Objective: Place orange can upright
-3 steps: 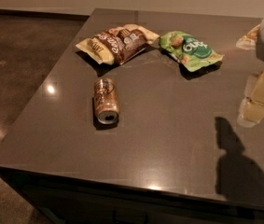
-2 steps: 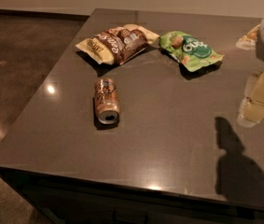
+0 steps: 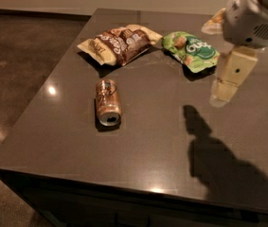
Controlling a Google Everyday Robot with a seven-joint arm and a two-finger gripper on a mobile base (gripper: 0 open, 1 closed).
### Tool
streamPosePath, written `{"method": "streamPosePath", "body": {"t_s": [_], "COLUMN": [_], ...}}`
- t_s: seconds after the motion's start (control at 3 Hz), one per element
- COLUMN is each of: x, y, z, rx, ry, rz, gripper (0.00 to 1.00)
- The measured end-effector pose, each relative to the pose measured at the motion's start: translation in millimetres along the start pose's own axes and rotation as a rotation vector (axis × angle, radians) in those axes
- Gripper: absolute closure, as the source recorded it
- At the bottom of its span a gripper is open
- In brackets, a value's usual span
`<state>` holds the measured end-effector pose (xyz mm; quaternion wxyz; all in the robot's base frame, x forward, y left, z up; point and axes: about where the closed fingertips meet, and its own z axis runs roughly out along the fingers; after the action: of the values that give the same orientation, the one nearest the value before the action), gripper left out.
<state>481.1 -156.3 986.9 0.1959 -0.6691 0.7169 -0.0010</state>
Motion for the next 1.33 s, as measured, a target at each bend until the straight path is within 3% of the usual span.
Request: {"method": "streamPosePath", "body": {"t_s": [0.33,0.67,1.33], "x": [-37,-58,-95], "y": [-18,-25,-33], "z": [20,44,81], "rx": [0.008,0.037,0.072], "ry": [-0.076,-0.119,-0.162], "rz": [-0.140,-0.295,-0.709], "gripper": [0.00,0.00,0.00]}}
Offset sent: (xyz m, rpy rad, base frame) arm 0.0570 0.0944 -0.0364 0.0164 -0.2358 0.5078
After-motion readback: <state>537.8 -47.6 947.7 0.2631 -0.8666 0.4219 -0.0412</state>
